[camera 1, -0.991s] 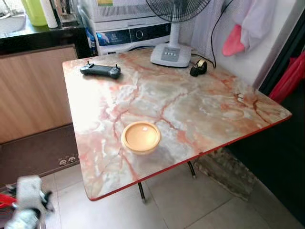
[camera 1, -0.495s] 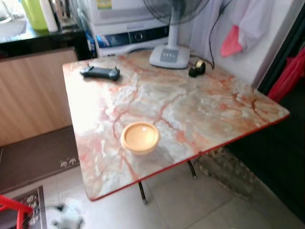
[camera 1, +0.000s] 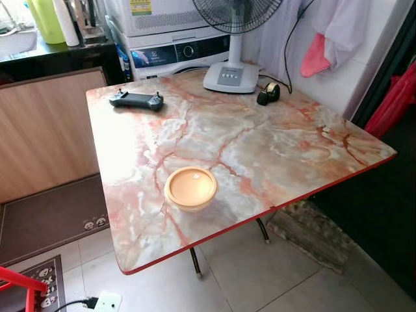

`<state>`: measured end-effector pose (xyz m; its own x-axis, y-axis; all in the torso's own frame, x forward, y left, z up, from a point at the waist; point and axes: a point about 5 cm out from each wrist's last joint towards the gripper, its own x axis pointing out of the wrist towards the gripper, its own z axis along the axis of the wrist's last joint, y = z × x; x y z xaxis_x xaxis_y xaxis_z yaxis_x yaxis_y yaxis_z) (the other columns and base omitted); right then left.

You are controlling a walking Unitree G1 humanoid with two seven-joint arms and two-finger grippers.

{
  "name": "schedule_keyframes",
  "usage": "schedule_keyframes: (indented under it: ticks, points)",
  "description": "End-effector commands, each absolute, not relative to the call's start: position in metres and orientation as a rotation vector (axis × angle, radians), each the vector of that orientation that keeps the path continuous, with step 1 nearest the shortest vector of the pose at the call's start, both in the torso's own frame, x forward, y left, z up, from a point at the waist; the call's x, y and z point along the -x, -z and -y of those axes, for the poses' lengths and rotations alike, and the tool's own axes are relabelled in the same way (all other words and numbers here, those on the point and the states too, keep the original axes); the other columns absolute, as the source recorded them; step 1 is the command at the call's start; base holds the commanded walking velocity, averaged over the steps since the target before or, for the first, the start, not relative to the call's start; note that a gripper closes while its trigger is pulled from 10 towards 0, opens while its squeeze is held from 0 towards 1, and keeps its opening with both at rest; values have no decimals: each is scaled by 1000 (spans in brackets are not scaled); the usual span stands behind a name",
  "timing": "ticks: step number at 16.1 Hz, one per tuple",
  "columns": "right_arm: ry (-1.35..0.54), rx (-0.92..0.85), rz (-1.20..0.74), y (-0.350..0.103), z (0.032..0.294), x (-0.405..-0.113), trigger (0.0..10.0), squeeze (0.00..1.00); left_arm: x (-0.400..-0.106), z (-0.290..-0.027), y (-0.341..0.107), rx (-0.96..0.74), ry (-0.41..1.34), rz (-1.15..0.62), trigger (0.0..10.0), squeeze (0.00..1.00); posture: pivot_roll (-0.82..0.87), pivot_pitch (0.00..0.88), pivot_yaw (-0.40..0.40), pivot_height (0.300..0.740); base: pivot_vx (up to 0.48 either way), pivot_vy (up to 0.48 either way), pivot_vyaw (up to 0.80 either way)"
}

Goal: Restocking fridge

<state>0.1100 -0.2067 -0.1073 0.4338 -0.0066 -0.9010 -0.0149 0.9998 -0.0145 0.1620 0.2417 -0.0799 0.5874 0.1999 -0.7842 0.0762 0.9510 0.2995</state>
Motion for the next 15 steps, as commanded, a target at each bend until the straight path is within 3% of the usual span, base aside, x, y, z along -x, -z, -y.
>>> schedule_keyframes:
  ticks: [1, 4, 15]
  points:
    - [13, 14, -1118, 107, 210, -109, 10000, 0, -160, -241, 82, -317, -80, -954, 10000, 0, 68, 0, -11, 740, 0, 0, 0]
    - [-4, 25, -1123, 107, 209, -109, 10000, 0, -155, -240, 84, -322, -59, -981, 10000, 0, 74, 0, -15, 740, 0, 0, 0]
    - [14, -12, -1101, 106, 208, -111, 10000, 0, -148, -239, 88, -301, -57, -1026, 10000, 0, 74, 0, 6, 740, -278, 0, 0]
